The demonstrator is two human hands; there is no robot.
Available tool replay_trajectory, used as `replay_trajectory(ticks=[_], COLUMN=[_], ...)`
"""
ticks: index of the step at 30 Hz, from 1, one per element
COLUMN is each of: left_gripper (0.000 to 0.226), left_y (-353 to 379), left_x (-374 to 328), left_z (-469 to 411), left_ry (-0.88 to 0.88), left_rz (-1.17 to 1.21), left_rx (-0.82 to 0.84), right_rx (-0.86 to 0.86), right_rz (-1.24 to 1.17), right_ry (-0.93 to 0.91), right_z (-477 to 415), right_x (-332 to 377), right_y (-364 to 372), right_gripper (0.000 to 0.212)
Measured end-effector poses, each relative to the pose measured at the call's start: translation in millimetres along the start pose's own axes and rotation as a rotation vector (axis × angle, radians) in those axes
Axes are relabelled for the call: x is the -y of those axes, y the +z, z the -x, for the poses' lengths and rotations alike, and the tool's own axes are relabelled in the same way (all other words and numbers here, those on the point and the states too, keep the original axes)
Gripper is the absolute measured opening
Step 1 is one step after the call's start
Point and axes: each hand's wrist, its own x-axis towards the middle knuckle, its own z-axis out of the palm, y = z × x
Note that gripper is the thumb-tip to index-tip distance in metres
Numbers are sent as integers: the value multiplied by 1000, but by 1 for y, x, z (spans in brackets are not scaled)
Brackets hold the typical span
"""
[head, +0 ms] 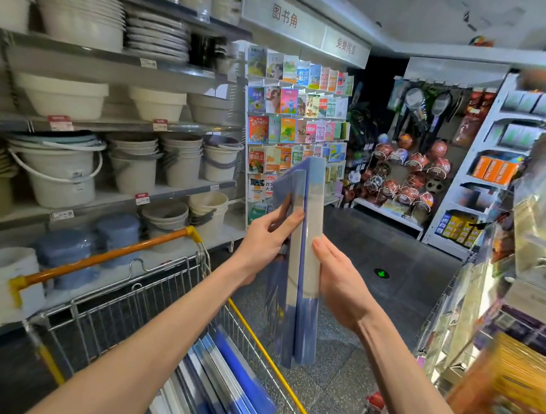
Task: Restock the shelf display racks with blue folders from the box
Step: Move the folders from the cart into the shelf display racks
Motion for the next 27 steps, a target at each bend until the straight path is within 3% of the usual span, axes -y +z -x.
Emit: replay_trajectory(ticks=[8, 16, 27], left_gripper=[81, 94, 88], left_y=[18, 36, 61], left_x=[3, 2, 0], left_z=[-2, -2, 7], left_ry=[203, 277, 303], left_rz=[-203, -353, -342], left_rx=[-137, -207, -135], right_rx=[-11, -143, -113], right_rz=[-240, -315, -332], right_ry=[65, 73, 14], right_z=[12, 24, 34], right_x=[0, 6, 9], right_y=[-15, -27, -38], right_gripper=[47, 36, 32])
